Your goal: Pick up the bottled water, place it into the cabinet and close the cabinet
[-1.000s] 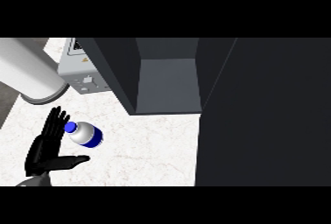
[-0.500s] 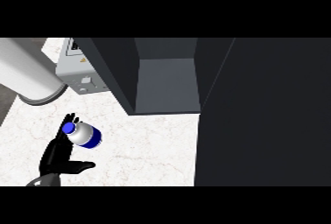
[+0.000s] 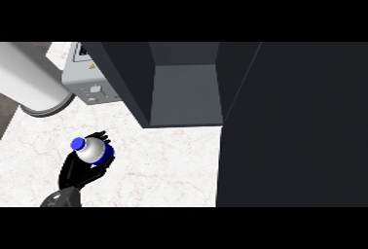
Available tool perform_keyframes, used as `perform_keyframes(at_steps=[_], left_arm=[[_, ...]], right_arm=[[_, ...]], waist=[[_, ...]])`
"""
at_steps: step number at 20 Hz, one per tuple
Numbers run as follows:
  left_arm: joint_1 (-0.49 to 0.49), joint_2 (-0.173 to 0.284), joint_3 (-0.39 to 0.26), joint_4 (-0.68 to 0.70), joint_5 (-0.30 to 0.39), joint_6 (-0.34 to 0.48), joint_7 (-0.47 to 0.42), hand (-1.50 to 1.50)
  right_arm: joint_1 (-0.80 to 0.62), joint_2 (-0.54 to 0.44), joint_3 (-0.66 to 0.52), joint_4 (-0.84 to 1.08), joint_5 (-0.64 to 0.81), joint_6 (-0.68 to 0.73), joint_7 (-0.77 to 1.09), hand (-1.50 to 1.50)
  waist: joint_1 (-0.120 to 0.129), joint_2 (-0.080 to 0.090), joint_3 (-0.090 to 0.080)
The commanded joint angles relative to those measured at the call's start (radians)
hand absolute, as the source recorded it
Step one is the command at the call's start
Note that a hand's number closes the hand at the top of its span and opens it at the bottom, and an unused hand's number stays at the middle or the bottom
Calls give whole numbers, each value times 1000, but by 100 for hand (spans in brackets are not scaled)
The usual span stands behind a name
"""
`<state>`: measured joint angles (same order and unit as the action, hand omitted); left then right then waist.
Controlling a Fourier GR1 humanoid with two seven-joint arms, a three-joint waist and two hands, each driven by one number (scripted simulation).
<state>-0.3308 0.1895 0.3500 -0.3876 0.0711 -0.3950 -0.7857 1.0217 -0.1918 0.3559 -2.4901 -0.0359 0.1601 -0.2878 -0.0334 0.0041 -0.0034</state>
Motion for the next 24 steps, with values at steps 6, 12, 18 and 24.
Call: perform_keyframes(at_steps=[6,12,18,24], left_arm=[[-31,-40,26,103,34,-92,-116,150],[-63,-81,14,98,28,-21,-139,150],[26,-184,-42,4,-2,71,-241,150],[-45,-187,-141,-36,99,89,-116,150]], right_arm=[[40,-15,36,-97,0,-2,16,-150],[9,-12,48,-89,19,-37,59,-150],[57,-52,-24,-89,-49,-2,6,-150],[73,-46,10,-104,-23,-22,1,-150]], waist=[[-2,1,-1],[14,0,1],[20,-8,3],[17,-11,3]])
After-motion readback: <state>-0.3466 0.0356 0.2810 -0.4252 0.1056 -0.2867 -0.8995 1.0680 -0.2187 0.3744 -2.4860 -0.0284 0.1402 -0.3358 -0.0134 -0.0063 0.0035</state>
